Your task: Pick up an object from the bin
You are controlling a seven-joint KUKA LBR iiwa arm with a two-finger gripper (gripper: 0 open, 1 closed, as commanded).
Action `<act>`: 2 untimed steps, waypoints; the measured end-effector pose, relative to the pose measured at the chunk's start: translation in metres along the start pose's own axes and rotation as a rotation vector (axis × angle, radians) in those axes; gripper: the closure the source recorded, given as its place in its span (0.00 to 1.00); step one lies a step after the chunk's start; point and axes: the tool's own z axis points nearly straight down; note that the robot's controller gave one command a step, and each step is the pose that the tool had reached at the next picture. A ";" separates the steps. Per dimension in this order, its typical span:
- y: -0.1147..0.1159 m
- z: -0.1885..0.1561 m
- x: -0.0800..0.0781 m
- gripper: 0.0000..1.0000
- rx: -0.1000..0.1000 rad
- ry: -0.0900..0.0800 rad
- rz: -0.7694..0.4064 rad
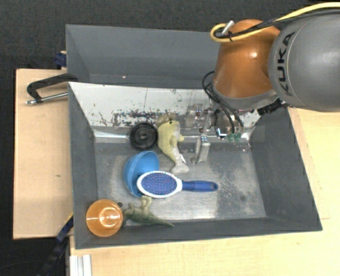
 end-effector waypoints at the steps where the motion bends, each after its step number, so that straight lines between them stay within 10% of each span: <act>1: -0.001 0.099 0.001 0.00 0.000 -0.001 0.261; 2: 0.001 0.065 0.002 0.00 0.003 -0.016 -0.422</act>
Offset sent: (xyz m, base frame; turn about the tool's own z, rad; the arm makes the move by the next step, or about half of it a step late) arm -0.0010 -0.0015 -0.0972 0.2614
